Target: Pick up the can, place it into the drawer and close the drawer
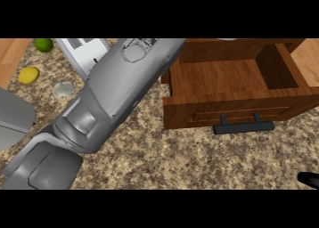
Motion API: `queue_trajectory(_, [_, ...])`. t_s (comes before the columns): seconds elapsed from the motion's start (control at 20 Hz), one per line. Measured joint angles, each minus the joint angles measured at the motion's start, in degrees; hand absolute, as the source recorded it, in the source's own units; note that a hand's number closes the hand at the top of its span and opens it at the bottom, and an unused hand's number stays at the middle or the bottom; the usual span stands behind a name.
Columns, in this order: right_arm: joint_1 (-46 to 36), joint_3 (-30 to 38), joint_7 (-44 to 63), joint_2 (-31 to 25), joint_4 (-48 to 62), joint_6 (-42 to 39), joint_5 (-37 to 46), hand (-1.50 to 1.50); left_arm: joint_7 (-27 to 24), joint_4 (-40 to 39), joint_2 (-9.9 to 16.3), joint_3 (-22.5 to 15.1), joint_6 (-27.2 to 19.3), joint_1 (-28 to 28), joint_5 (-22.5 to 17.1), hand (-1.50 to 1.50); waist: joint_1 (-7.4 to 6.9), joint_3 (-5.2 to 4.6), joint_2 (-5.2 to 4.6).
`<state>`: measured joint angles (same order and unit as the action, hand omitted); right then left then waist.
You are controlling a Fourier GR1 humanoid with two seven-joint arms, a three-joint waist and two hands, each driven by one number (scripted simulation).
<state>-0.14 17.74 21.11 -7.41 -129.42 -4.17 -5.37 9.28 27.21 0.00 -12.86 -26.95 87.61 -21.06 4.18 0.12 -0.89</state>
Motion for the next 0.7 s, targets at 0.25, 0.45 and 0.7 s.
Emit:
queue_trajectory(0.25, [-1.6,-0.4,1.8,-0.7,-0.4,0.4,0.1,-1.5,-0.9,-3.6,0.0,-2.6,-3.1,2.4,-2.2,-1.5,0.84,0.04,-0.16])
queue_trajectory(0.45, [-2.0,-0.9,1.7,-0.8,0.0,0.3,0.5,-1.5,-2.5,-6.3,0.0,-3.4,-5.8,3.3,-3.6,-1.5,1.24,0.05,-0.38])
queue_trajectory(0.7, [-2.7,-1.6,1.1,-1.4,-0.1,0.1,1.8,-1.5,-3.8,-8.3,0.0,-4.6,-8.5,4.6,-5.1,-1.5,1.76,0.08,-0.55])
